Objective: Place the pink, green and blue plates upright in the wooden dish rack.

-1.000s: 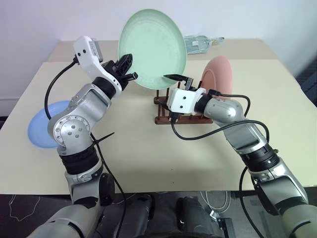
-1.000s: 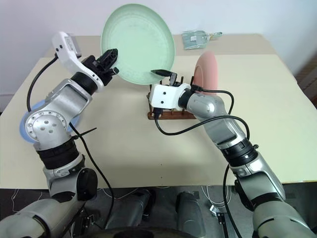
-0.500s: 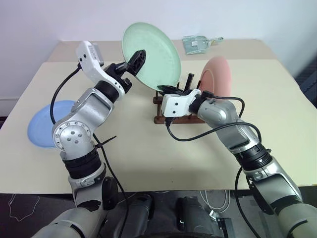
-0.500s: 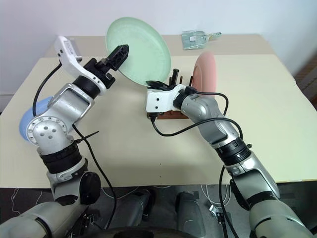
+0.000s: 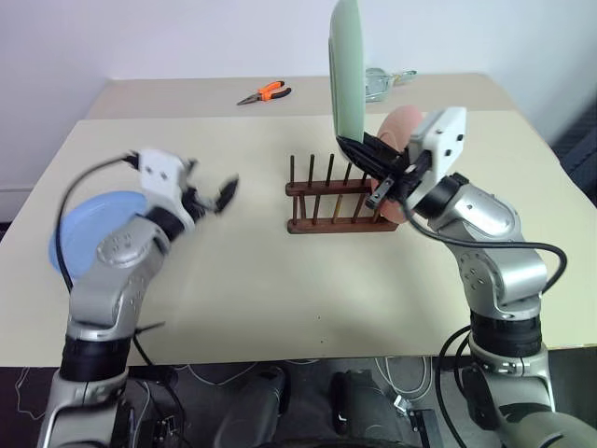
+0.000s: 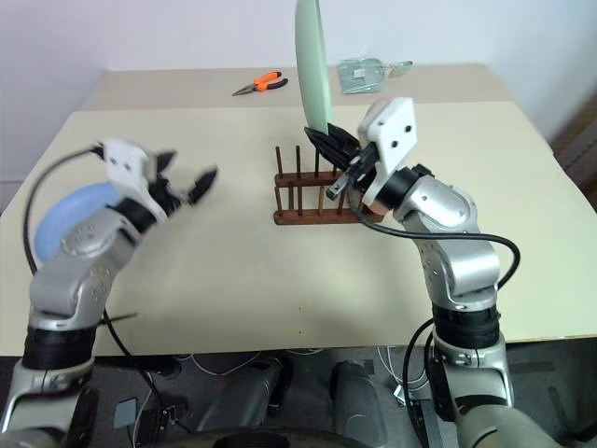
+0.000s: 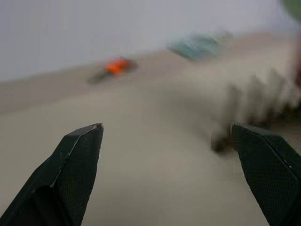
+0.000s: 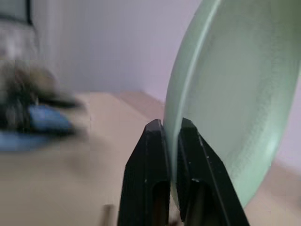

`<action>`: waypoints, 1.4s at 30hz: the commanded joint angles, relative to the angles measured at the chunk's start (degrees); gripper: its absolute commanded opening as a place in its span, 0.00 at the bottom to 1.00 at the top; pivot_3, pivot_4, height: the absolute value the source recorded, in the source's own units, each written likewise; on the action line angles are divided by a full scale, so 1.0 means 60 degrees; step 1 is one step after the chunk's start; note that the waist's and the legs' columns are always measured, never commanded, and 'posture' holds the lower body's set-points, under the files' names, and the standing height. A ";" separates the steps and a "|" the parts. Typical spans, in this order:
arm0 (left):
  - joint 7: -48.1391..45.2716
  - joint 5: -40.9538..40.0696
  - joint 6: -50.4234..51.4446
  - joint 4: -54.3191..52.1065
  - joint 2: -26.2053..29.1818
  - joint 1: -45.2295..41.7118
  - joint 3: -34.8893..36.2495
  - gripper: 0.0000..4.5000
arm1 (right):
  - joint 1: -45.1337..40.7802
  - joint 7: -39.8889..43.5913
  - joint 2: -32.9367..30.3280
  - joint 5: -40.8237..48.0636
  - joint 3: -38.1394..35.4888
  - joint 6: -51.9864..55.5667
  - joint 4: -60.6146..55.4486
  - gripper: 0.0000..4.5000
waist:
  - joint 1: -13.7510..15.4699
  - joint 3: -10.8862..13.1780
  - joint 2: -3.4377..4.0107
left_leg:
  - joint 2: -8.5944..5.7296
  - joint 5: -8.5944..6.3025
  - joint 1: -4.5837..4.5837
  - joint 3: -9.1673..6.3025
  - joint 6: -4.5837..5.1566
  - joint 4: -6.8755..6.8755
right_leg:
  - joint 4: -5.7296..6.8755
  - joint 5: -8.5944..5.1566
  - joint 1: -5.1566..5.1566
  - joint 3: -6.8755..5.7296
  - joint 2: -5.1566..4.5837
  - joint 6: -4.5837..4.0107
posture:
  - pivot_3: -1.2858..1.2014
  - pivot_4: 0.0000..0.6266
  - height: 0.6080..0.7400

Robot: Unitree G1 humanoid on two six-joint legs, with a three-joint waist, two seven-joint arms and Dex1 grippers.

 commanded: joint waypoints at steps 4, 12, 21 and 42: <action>-0.1732 -0.0245 -0.0161 -0.1059 0.0252 0.0709 -0.0492 0.99 | -0.0015 -0.0672 -0.0011 0.1591 -0.0745 0.1164 -0.0556 0.00 | -0.0034 0.0009 0.0015 | 0.0012 0.0001 -0.0003 -0.0001 0.0000 0.0000 | 0.0002 0.0002 -0.0007 -0.0002 0.0005 -0.0007 | 0.52 0.24 0.91; -0.1915 -0.0142 0.0227 -0.1440 0.0106 0.0782 -0.0600 0.99 | 0.0669 -0.0524 -0.0448 0.1909 -0.0498 0.1574 -0.0285 0.00 | -0.0040 0.0008 0.0021 | 0.0012 0.0001 -0.0004 0.0005 0.0009 -0.0001 | -0.0011 0.0002 -0.0002 -0.0002 0.0002 -0.0003 | 0.52 0.24 0.91; -0.2035 0.0098 0.0220 -0.1526 0.0062 0.0926 -0.0809 1.00 | 0.0582 -0.0637 -0.0762 0.1257 -0.0212 0.1229 0.0251 0.43 | -0.0169 0.0009 0.0022 | 0.0013 0.0001 -0.0003 0.0005 0.0010 -0.0001 | -0.0011 0.0002 -0.0002 -0.0004 0.0002 -0.0002 | 0.52 0.24 0.91; 0.0236 0.0357 0.0245 -0.0213 -0.1065 0.0391 0.1602 1.00 | -0.2301 0.0603 -0.2174 -0.1703 0.1487 -0.1667 0.0040 0.99 | -0.0197 0.0013 0.0029 | 0.0017 0.0001 -0.0005 0.0003 0.0009 0.0000 | -0.0011 0.0004 -0.0006 -0.0011 0.0004 0.0004 | 0.52 0.24 0.91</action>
